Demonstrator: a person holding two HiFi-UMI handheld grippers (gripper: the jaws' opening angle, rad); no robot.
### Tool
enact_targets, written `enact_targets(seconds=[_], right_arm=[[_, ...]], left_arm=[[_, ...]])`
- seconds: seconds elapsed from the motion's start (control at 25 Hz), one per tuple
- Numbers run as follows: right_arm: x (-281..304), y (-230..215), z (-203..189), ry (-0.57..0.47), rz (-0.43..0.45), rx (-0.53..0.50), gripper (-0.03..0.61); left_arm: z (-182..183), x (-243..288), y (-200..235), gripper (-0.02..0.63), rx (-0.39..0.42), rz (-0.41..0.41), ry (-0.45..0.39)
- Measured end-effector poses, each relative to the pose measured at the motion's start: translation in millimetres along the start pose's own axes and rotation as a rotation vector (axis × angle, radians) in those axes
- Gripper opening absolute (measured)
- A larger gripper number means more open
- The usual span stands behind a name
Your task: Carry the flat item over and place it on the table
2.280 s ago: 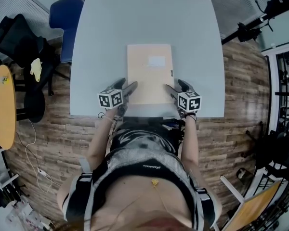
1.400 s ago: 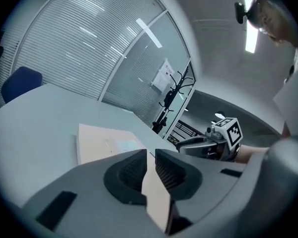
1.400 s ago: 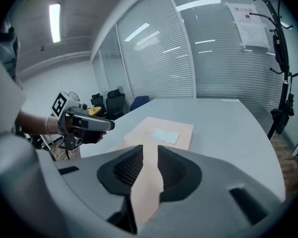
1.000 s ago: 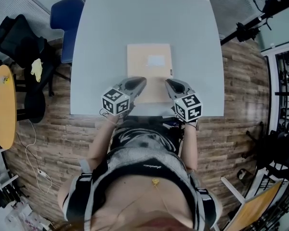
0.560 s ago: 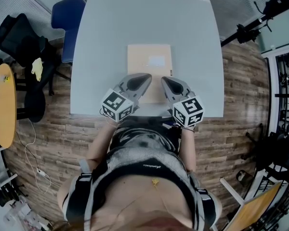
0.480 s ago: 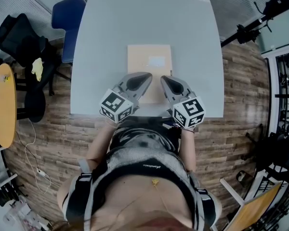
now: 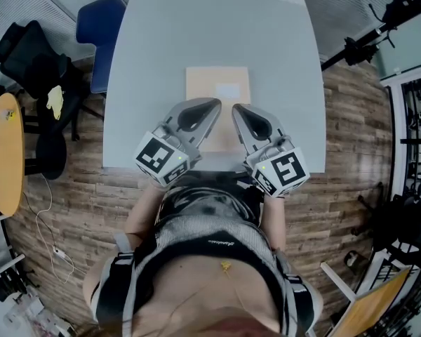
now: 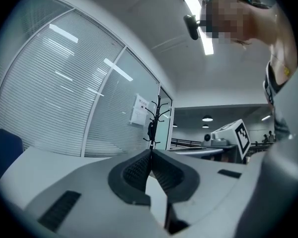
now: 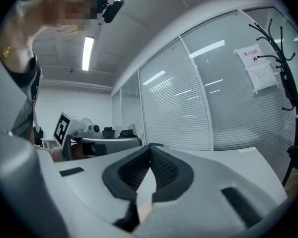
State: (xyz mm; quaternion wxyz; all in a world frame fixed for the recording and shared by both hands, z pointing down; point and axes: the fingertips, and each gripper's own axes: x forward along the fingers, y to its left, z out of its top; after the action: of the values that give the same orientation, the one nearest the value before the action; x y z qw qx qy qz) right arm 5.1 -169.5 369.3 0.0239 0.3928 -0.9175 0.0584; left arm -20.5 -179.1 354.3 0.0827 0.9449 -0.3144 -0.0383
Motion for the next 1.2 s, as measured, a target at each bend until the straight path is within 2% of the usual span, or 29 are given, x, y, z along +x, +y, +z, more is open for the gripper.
enact_targets(seconds=[0.28,1.2], right_arm=[[-1,11,17,-0.018,0.006,-0.052,0.003],[-9,8,19,-0.018,-0.013,-0.046,0.003]], left_arm=[[11,-3,-9,0.009,0.009,-0.013,-0.009],[10,-3,-10,0.009,0.023,0.012,0.013]])
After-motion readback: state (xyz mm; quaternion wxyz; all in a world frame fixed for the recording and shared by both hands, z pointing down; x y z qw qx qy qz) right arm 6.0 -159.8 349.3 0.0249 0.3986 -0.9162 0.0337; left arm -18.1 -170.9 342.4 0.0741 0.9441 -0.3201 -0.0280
